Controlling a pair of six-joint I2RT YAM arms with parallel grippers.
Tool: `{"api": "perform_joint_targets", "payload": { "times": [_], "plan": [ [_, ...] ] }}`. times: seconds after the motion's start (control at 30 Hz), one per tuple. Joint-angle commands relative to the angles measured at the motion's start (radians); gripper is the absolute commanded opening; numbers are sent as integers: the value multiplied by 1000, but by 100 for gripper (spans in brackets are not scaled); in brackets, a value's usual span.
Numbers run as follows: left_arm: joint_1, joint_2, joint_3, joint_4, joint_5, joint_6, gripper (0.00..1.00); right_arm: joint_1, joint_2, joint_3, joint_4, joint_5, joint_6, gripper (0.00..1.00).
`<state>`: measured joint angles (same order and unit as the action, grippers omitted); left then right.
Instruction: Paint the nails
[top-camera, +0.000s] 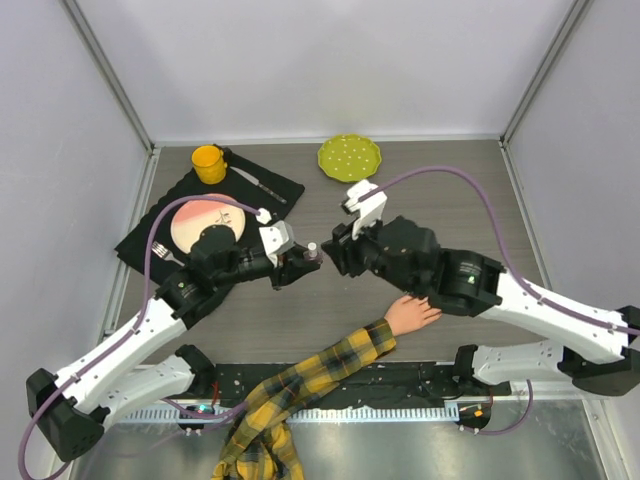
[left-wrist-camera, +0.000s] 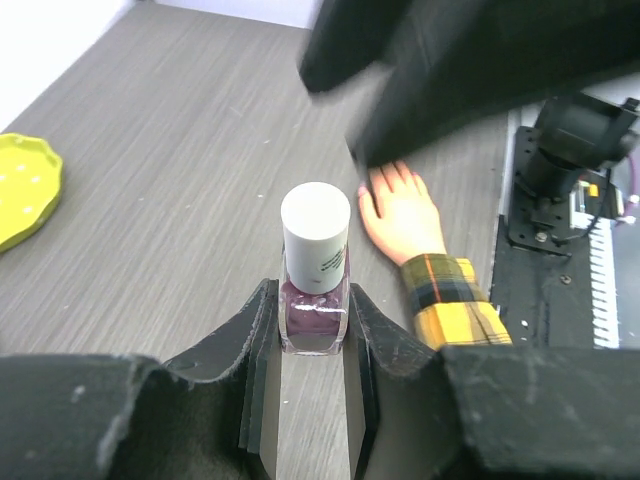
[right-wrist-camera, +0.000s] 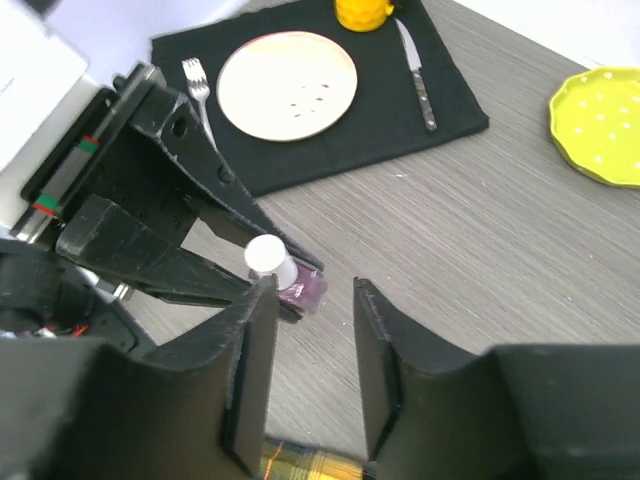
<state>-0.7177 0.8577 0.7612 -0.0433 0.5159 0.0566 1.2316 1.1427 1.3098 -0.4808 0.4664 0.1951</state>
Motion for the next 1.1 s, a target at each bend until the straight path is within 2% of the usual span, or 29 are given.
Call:
{"api": "perform_joint_targets", "payload": {
  "times": [0.0, 0.17, 0.4, 0.67, 0.9, 1.03, 1.07],
  "plan": [
    [6, 17, 56, 20, 96, -9, 0, -83, -52, 35, -48, -247, -51, 38],
    [6, 26, 61, 14, 104, -9, 0, -103, -21, 77, -82, -345, -85, 49],
    [6, 29, 63, 10, 113, -11, 0, -104, 41, 109, -93, -397, -114, 49],
    [6, 32, 66, 2, 125, -8, 0, -104, 77, 121, -91, -364, -138, 36],
    [6, 43, 69, -3, 128, -6, 0, -104, 75, 126, -91, -331, -146, 33],
    [6, 43, 70, -6, 125, -6, 0, -104, 77, 126, -96, -341, -149, 29],
    [6, 44, 70, -6, 125, -5, 0, -106, 78, 124, -97, -350, -151, 26]
  ]
}}
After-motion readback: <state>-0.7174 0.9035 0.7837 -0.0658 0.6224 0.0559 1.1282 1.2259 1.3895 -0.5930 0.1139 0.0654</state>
